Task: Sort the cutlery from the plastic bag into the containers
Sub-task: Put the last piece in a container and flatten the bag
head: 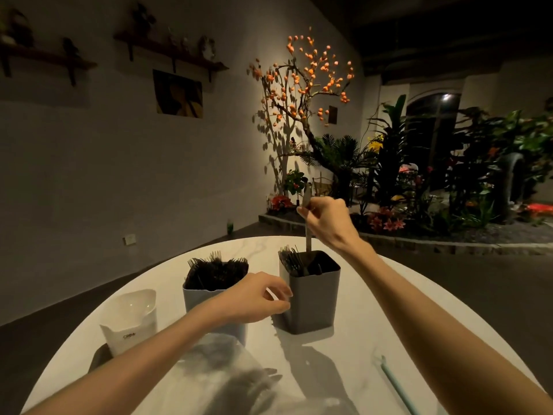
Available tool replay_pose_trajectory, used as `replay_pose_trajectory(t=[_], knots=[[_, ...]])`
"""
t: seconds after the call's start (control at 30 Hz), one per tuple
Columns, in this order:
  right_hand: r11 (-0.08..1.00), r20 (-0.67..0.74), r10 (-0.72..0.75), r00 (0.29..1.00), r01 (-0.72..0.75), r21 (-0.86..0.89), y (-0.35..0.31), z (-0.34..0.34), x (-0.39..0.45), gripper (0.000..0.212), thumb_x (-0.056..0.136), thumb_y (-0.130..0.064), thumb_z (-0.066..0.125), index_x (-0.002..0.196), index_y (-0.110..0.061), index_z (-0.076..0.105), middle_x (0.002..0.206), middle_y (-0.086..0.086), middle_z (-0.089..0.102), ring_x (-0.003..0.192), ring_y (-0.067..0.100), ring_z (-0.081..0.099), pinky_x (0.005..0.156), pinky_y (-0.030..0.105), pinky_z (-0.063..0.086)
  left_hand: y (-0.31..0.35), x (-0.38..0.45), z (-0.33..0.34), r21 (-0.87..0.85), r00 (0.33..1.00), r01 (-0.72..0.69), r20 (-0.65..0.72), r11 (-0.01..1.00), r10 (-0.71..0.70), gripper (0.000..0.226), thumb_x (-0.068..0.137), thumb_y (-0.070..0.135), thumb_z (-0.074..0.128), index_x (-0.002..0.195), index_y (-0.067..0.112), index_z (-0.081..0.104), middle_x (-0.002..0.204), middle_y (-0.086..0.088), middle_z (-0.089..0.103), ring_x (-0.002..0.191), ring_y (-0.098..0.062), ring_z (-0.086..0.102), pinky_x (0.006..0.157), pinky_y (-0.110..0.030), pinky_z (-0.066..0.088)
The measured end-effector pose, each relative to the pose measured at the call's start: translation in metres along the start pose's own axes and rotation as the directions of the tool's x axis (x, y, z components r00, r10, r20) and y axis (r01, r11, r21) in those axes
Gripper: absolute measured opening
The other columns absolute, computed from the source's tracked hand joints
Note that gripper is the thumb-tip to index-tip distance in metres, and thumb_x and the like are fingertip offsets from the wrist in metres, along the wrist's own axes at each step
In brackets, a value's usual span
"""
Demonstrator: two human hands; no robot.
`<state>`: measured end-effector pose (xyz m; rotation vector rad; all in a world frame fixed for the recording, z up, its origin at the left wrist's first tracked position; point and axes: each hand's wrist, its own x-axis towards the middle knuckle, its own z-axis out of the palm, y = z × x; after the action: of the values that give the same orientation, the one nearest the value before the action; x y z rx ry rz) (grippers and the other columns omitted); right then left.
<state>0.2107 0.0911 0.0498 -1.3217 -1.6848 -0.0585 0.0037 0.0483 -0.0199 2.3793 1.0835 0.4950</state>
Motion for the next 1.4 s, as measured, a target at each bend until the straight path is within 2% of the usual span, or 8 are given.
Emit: replay_pose_trajectory(t=[0.43, 0.63, 0.77, 0.87, 0.97, 1.1, 1.27, 1.4], knots=[[0.990, 0.431, 0.115, 0.895, -0.140, 0.027, -0.027, -0.025, -0.089, 0.033, 0.094, -0.042, 0.066, 0.108, -0.013, 0.074, 0.088, -0.002, 0.075, 0.073, 0.005, 0.070, 0.062, 0.018, 0.056, -0.037, -0.066, 0.011, -0.001, 0.994, 0.107, -0.014, 0.994, -0.107, 0.034, 0.091, 0.051, 0.062, 0.120, 0.036, 0.067, 0.122, 0.017, 0.065, 0.114, 0.002, 0.060, 0.103, -0.034, 0.051], [0.992, 0.737, 0.106, 0.667, -0.124, -0.029, -0.043, 0.009, -0.237, 0.064, 0.093, -0.072, 0.043, 0.140, -0.031, 0.058, 0.141, -0.010, 0.057, 0.124, 0.008, 0.055, 0.107, 0.028, 0.042, -0.066, -0.148, 0.094, 0.439, 0.943, 0.269, 0.061, 0.857, -0.327, 0.081, 0.083, 0.085, 0.014, 0.156, 0.050, 0.010, 0.169, 0.003, -0.008, 0.155, -0.026, -0.014, 0.119, -0.066, -0.005], [0.966, 0.738, 0.253, 0.626, -0.203, -0.158, -0.053, 0.009, -0.262, 0.083, 0.085, -0.085, 0.030, 0.085, -0.020, 0.080, 0.085, -0.005, 0.077, 0.079, 0.010, 0.070, 0.093, 0.032, 0.054, -0.062, -0.177, 0.119, 0.441, 0.871, 0.392, 0.105, 0.807, -0.481, 0.101, 0.068, 0.093, -0.002, 0.157, 0.045, -0.008, 0.167, 0.002, -0.020, 0.153, -0.028, -0.019, 0.117, -0.065, -0.010], [0.921, 0.769, 0.374, 0.518, -0.112, -0.373, -0.045, -0.010, -0.265, 0.080, 0.086, -0.084, 0.032, 0.061, -0.018, 0.070, 0.074, -0.004, 0.072, 0.072, 0.014, 0.066, 0.093, 0.032, 0.051, -0.053, -0.181, 0.109, 0.407, 0.875, 0.457, -0.045, 0.791, -0.483, 0.075, 0.088, 0.083, 0.017, 0.151, 0.044, 0.029, 0.166, -0.001, 0.017, 0.152, -0.029, 0.016, 0.119, -0.057, 0.014], [0.757, 0.682, 0.405, 0.608, 0.196, -0.624, -0.049, -0.027, -0.263, 0.060, 0.098, -0.067, 0.041, 0.094, -0.017, 0.072, 0.102, 0.002, 0.073, 0.095, 0.020, 0.066, 0.103, 0.039, 0.040, -0.060, -0.177, 0.083, 0.465, 0.914, 0.400, -0.266, 0.790, -0.306, 0.049, 0.095, 0.062, 0.039, 0.134, 0.037, 0.052, 0.146, -0.001, 0.043, 0.134, -0.024, 0.043, 0.102, -0.042, 0.040], [0.814, 0.481, 0.284, 0.830, 0.056, -0.577, -0.101, -0.005, -0.268, 0.038, 0.106, -0.044, 0.036, 0.112, -0.016, 0.061, 0.116, 0.008, 0.061, 0.099, 0.027, 0.059, 0.096, 0.040, 0.043, -0.088, -0.162, 0.080, 0.592, 0.957, 0.288, -0.157, 0.753, -0.243, 0.068, 0.091, 0.072, 0.029, 0.154, 0.046, 0.025, 0.167, 0.002, -0.009, 0.155, -0.029, -0.009, 0.121, -0.059, -0.004], [0.928, 0.784, 0.357, 0.508, -0.101, -0.357, -0.155, 0.053, -0.294, 0.059, 0.110, -0.036, 0.027, 0.159, -0.006, 0.011, 0.164, 0.023, 0.011, 0.149, 0.047, 0.015, 0.122, 0.054, 0.018, -0.081, -0.154, 0.116, 0.471, 0.831, 0.513, -0.065, 0.717, -0.553, 0.067, 0.101, 0.063, 0.021, 0.159, 0.040, -0.004, 0.167, -0.009, -0.018, 0.152, -0.038, -0.018, 0.115, -0.071, -0.008], [0.861, 0.701, 0.491, 0.518, -0.167, -0.480, -0.095, 0.073, -0.317, 0.077, 0.097, -0.071, 0.008, 0.160, -0.032, -0.010, 0.169, 0.005, -0.016, 0.154, 0.038, -0.015, 0.121, 0.062, -0.010, -0.091, -0.165, 0.107, 0.305, 0.842, 0.537, -0.138, 0.786, -0.522, 0.070, 0.097, 0.071, 0.017, 0.159, 0.042, 0.004, 0.170, 0.001, -0.002, 0.156, -0.024, -0.005, 0.123, -0.054, -0.003]])
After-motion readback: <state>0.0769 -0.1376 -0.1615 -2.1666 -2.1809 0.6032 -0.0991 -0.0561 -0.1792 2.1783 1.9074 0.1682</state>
